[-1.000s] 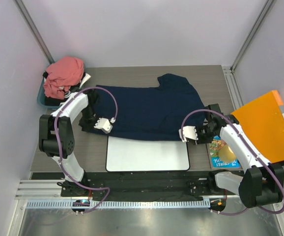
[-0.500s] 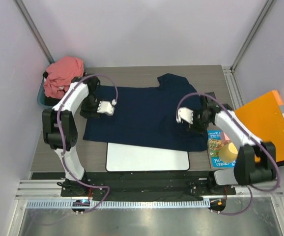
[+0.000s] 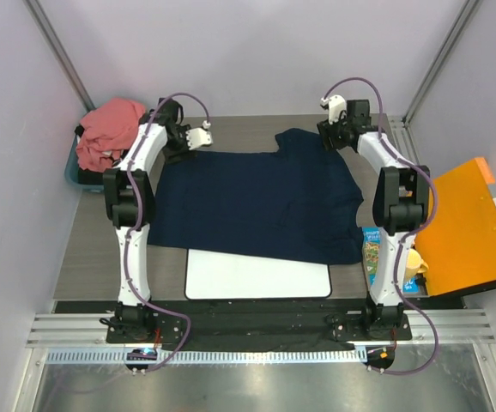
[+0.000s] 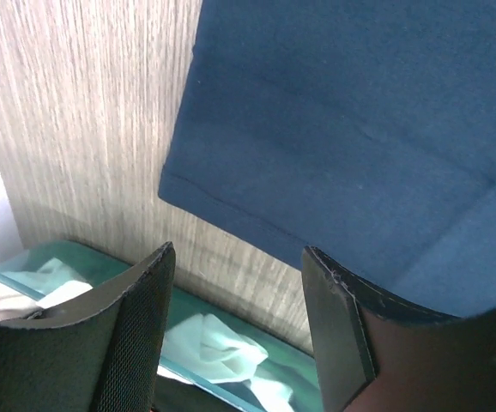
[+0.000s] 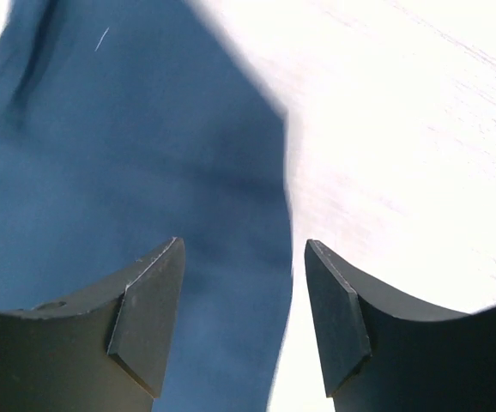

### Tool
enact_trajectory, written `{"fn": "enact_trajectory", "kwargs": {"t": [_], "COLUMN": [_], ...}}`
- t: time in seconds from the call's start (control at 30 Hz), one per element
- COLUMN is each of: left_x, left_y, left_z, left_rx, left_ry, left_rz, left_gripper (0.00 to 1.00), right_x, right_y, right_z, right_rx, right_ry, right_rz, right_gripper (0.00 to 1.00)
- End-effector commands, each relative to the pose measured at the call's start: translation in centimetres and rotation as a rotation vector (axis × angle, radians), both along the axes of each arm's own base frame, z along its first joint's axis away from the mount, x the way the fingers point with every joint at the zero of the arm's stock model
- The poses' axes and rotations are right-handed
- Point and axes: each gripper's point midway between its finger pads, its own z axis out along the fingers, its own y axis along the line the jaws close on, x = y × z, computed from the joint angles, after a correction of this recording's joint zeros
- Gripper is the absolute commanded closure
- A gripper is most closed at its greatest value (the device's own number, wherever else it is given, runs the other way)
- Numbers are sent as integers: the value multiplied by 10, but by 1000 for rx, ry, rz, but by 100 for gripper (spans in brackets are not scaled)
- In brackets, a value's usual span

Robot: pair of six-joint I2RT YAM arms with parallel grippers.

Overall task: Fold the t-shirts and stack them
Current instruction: Fold the tshirt

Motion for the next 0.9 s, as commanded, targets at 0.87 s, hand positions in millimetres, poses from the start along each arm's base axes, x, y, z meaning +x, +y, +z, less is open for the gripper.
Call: {"fn": "enact_trajectory", "kwargs": {"t": [0.87], "left_x": [41], "left_y": [10], "left_z": [13], "left_rx": [132], "left_ry": [-195], "left_rz": [-129], "left_gripper": [38], "right_x": [94], "right_y": [31], "right_z": [-39], "right_rx": [455], "right_ry": [22], "right_rz": [-200], "right_gripper": [44]}}
